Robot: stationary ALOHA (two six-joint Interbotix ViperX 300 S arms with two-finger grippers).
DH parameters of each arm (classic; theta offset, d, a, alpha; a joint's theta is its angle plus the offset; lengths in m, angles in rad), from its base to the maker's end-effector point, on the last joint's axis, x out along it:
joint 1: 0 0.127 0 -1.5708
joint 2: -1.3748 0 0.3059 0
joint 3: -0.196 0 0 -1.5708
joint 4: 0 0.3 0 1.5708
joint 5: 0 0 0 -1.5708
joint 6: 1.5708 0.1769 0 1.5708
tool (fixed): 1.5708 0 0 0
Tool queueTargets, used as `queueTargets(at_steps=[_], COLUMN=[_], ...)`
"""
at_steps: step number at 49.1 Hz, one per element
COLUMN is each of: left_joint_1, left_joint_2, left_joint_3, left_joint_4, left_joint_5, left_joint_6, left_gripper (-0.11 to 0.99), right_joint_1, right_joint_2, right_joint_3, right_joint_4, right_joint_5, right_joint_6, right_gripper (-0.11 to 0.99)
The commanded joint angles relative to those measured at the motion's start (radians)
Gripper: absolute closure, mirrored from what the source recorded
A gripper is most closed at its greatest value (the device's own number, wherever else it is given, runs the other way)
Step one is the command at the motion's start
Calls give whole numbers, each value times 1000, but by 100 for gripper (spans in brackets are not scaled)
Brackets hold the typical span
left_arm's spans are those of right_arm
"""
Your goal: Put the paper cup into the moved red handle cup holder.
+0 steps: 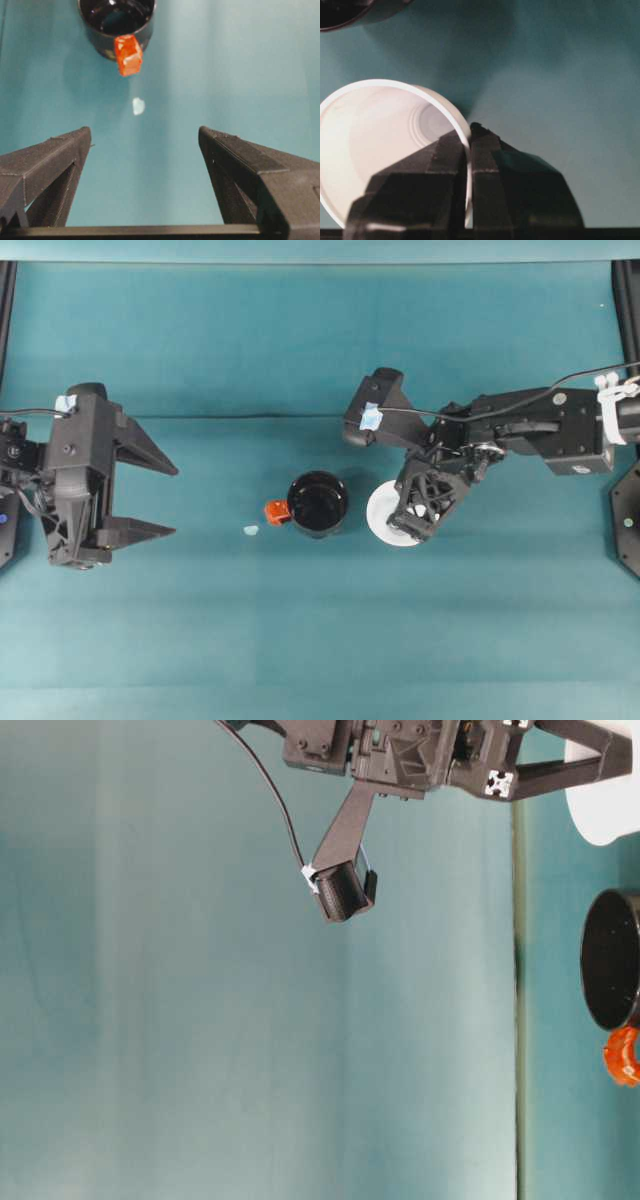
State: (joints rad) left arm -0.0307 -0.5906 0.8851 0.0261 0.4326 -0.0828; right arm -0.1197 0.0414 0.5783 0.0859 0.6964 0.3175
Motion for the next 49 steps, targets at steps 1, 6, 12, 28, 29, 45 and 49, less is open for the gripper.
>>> queueTargets(at_steps=[1,6,12,28,29,45,49], left_joint_1=[-2,-2,0,-2,-2,0,-2], left_joint_2=[2,6,8,9,8,11,12], left_joint_3=[-20,-23,-25,-20,-20,-23,-21], left_joint_4=[2,2,0,2,2,2,2], left_joint_5=[-5,-6,-6,-5,-5,-9,-11], left_joint_6=[-2,-2,-3,-43,-43,-44,-44], left_gripper=[-8,-8,-8,-8,-8,-8,-8], right_joint_1=[6,6,3,3,3,6,8], right_joint_2=[-8,-20,-55,-77,-72,60,83], right_joint_3=[-14,-31,-81,-316,-330,-500,-499], right_joint_4=[3,3,3,-6,-6,-35,-34], right_joint_5=[0,12,66,219,221,236,239], right_joint_6=[18,21,21,18,18,0,0], right_gripper=[99,99,99,99,99,99,99])
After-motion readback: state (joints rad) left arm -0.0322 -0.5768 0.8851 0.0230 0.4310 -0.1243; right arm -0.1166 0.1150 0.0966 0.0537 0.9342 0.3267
